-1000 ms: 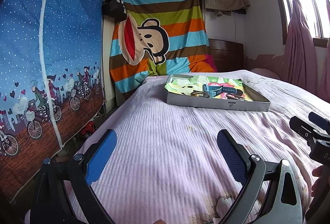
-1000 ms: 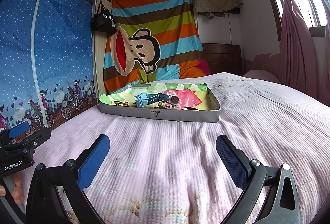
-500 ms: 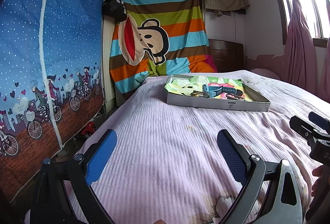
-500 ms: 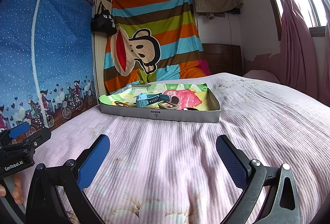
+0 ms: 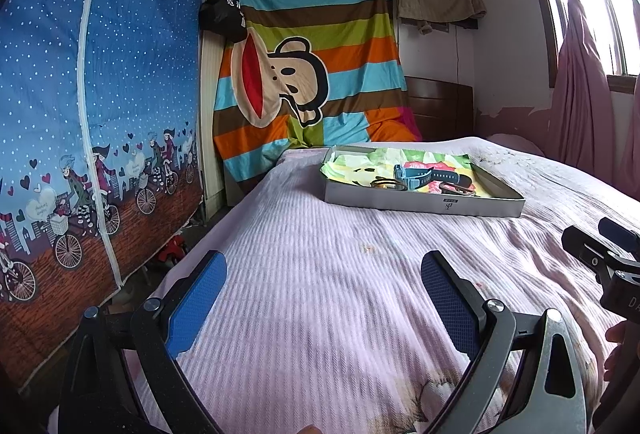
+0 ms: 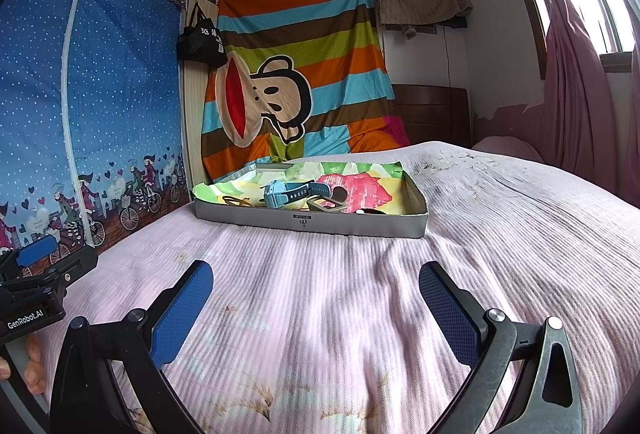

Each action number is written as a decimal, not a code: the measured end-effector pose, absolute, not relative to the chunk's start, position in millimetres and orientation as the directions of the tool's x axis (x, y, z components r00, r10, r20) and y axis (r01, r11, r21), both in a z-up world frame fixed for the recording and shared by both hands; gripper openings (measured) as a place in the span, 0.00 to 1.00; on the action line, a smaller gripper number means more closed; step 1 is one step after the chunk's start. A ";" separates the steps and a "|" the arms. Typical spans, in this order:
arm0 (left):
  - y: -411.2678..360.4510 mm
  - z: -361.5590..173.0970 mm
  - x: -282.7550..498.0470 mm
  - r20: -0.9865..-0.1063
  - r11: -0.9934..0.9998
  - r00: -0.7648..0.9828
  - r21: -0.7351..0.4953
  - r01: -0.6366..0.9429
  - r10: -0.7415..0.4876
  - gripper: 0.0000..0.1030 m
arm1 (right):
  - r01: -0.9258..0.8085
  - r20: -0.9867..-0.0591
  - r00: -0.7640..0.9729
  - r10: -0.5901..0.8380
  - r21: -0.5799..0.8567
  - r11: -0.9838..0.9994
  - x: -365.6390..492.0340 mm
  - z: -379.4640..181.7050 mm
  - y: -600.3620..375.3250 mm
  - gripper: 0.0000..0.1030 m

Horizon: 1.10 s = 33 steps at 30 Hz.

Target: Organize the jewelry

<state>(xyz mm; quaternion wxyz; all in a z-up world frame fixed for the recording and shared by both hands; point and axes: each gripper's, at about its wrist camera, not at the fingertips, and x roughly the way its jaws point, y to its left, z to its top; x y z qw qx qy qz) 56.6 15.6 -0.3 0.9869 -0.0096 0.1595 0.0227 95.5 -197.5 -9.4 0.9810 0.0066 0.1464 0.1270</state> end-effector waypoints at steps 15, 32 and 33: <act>16.5 -1.8 54.3 -0.315 0.999 0.948 -0.012 -0.047 0.041 0.93 | -0.248 -0.284 0.925 0.253 0.052 0.967 93.1 -6.7 -196.3 1.00; 20.1 -2.7 57.0 -0.336 0.998 0.941 -0.037 -0.057 0.042 0.93 | -0.246 -0.284 0.926 0.250 0.051 0.968 92.7 -6.5 -196.0 1.00; 19.8 -2.8 56.7 -0.334 0.998 0.942 -0.037 -0.058 0.042 0.93 | -0.245 -0.283 0.926 0.250 0.053 0.968 93.3 -6.6 -195.9 1.00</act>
